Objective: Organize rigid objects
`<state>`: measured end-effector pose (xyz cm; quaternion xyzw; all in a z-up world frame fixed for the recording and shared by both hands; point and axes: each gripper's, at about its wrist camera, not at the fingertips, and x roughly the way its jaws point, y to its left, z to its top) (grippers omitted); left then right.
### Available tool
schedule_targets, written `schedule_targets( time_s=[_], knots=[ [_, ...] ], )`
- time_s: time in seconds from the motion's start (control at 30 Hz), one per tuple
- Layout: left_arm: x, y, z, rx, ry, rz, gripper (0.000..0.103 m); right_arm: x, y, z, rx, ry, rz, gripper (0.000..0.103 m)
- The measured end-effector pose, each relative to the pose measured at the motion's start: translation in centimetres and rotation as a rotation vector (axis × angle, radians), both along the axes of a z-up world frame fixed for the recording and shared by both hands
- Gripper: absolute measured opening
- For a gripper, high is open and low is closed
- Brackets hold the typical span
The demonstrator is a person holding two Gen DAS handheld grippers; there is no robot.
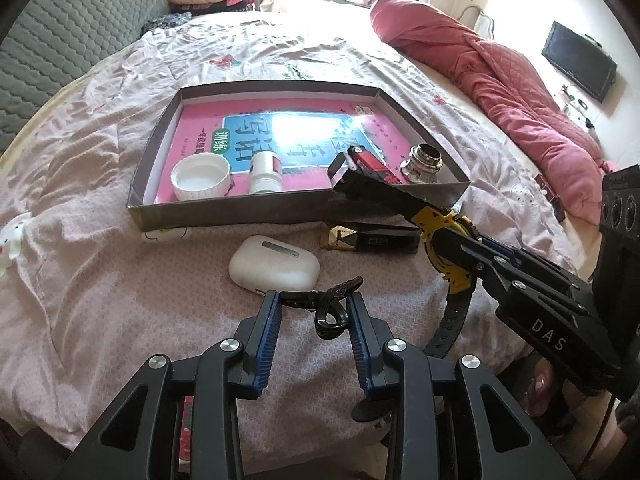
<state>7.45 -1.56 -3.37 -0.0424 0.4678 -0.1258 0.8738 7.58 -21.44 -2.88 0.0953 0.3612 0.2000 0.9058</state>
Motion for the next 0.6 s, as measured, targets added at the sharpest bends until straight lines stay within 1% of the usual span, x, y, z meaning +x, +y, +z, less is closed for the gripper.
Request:
schedule_targets(
  time_s=[0.2, 0.3, 0.6],
  knots=[
    [-0.2, 0.3, 0.7, 0.014, -0.026, 0.012, 0.034, -0.3, -0.4, 0.6, 0.016, -0.021, -0.019, 0.018],
    [-0.3, 0.7, 1.0, 0.013, -0.038, 0.02, 0.034, -0.3, -0.6, 0.8, 0.053, -0.016, -0.018, 0.018],
    [-0.5, 1.3, 1.8, 0.007, -0.066, 0.031, 0.034, -0.7, -0.5, 1.6, 0.049, -0.045, -0.038, 0.018]
  ],
)
